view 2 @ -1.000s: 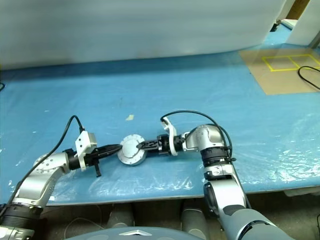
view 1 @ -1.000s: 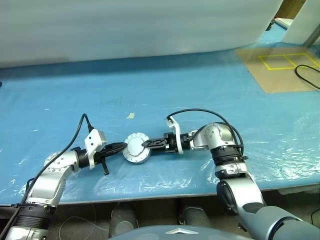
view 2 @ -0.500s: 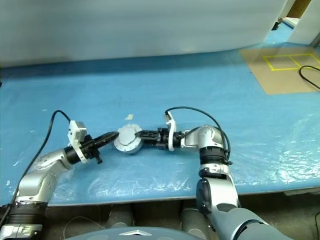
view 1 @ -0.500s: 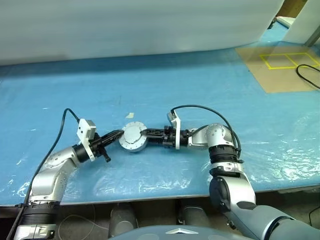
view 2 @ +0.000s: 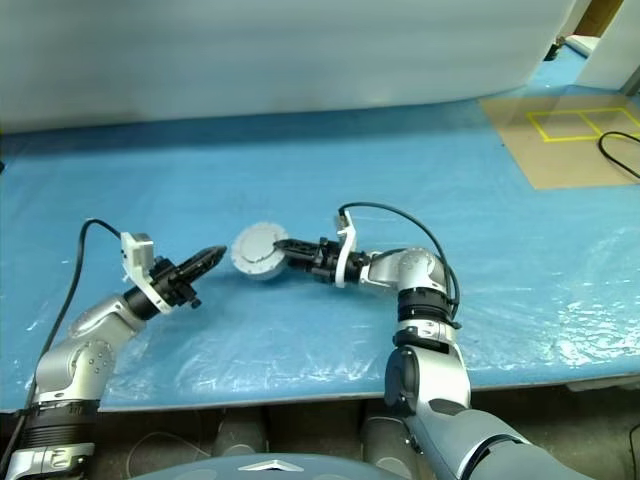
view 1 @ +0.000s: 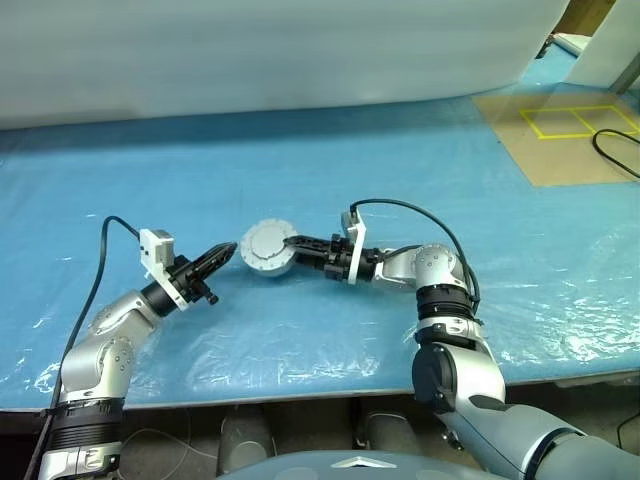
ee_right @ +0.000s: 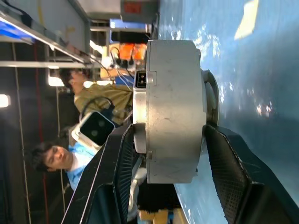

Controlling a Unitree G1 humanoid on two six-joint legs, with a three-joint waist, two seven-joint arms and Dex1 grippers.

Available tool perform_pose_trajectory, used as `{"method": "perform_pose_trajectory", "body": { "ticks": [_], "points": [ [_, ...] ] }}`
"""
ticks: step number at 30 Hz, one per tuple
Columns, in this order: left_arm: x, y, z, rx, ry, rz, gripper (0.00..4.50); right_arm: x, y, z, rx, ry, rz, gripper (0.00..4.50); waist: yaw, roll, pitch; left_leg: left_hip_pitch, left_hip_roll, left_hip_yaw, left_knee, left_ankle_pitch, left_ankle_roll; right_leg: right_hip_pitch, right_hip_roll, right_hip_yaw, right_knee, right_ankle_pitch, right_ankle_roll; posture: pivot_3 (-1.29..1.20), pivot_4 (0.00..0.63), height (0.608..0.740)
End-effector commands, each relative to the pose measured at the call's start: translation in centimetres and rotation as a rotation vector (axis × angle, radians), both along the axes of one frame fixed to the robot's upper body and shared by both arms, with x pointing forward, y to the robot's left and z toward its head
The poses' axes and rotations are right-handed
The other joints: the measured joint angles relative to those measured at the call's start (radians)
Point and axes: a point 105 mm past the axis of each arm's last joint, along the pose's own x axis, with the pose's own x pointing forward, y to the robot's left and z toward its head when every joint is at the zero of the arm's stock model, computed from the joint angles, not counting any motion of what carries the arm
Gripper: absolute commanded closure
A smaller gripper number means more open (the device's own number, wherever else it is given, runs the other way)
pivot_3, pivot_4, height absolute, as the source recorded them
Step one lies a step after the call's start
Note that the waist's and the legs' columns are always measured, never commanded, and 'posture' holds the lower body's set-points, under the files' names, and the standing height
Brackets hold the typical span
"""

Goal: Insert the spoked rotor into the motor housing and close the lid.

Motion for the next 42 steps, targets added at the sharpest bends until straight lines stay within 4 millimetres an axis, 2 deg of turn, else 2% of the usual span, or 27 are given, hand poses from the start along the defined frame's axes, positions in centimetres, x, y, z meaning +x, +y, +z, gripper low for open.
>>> {"method": "perform_pose_trajectory", "body": {
  "ticks": [1, 8, 9, 11, 14, 18, 22, 23, 28, 33, 42],
  "points": [
    [0.3, 0.9, 2.0, -0.072, -0.042, 0.048, 4.50, 0.1, 0.8, 4.3, 0.154, -0.109, 0.024, 2.47, -0.001, 0.000, 0.000, 0.000, 0.000, 0.000, 0.000, 0.000, 0.000, 0.000, 0.000, 0.000, 0.000, 0.000, 0.000, 0.00, 0.150, 0.740],
    [0.4, 0.0, 1.7, -0.263, 0.079, 0.050, 4.50, 0.6, 0.8, 5.7, 0.221, -0.124, -0.002, 2.47, 0.001, -0.001, 0.001, -0.003, 0.000, 0.000, 0.000, 0.000, 0.000, 0.000, 0.000, 0.000, 0.000, 0.002, 0.003, 0.00, 0.150, 0.740],
    [0.1, -0.5, 1.6, -0.261, 0.087, 0.025, 4.32, 0.7, 0.8, 5.7, 0.220, -0.122, -0.004, 2.47, 0.001, -0.001, 0.001, -0.004, 0.000, -0.001, 0.000, 0.000, 0.000, 0.000, 0.000, 0.000, 0.000, 0.002, 0.003, 0.00, 0.150, 0.740],
    [-0.1, -0.9, 2.1, -0.348, 0.091, 0.010, 3.89, 0.6, 0.9, 5.4, 0.212, -0.117, -0.006, 2.47, 0.001, -0.002, 0.001, -0.004, 0.001, -0.001, 0.000, 0.000, 0.000, 0.000, 0.000, 0.000, 0.000, 0.002, 0.003, 0.00, 0.150, 0.740],
    [0.0, -0.6, 3.8, -0.547, 0.069, 0.033, 2.87, 0.4, 0.9, 5.2, 0.209, -0.113, -0.001, 2.48, 0.002, -0.002, 0.002, -0.005, 0.000, -0.001, 0.000, 0.000, 0.000, 0.000, 0.000, 0.000, -0.001, 0.002, 0.003, 0.00, 0.150, 0.740],
    [-0.4, -0.7, 4.4, -0.677, 0.080, 0.014, 1.53, 0.2, 1.1, 5.0, 0.196, -0.117, 0.009, 2.48, 0.001, -0.003, 0.002, -0.006, 0.001, -0.002, 0.000, 0.000, 0.000, 0.000, 0.001, 0.000, -0.001, 0.002, 0.003, 0.00, 0.150, 0.740],
    [-0.5, -0.6, 3.3, -0.674, 0.148, 0.039, 0.15, 0.0, 1.2, 5.0, 0.189, -0.122, 0.018, 2.48, 0.001, -0.004, 0.002, -0.006, 0.001, -0.003, 0.000, 0.000, 0.000, 0.000, 0.001, -0.001, -0.001, 0.002, 0.003, 0.00, 0.150, 0.740],
    [-0.4, -0.6, 3.0, -0.673, 0.166, 0.040, 0.00, 0.0, 1.2, 5.1, 0.190, -0.123, 0.020, 2.48, 0.001, -0.004, 0.002, -0.006, 0.001, -0.003, 0.000, 0.000, 0.000, 0.000, 0.001, -0.001, -0.001, 0.002, 0.003, 0.00, 0.150, 0.740],
    [-0.3, -1.1, 1.9, -0.662, 0.244, 0.034, 0.00, -0.2, 1.3, 5.7, 0.215, -0.140, 0.038, 2.48, 0.002, -0.004, 0.002, -0.006, 0.001, -0.003, 0.001, 0.000, 0.000, 0.000, 0.000, -0.003, -0.001, 0.002, 0.003, 0.00, 0.150, 0.740],
    [-0.3, -1.5, 2.7, -0.715, 0.244, -0.013, 0.00, -0.5, 1.6, 5.5, 0.206, -0.140, 0.052, 2.48, 0.002, -0.004, 0.002, -0.006, 0.001, -0.003, 0.001, 0.000, 0.000, 0.000, 0.001, -0.003, -0.001, 0.002, 0.003, 0.00, 0.150, 0.740],
    [-0.3, -3.0, 2.7, -0.703, 0.283, -0.092, 0.00, -1.0, 1.9, 5.3, 0.193, -0.144, 0.075, 2.48, 0.002, -0.004, 0.002, -0.006, 0.001, -0.003, 0.001, 0.000, 0.000, 0.000, 0.000, -0.004, 0.000, 0.002, 0.004, 0.00, 0.150, 0.740]
  ]
}}
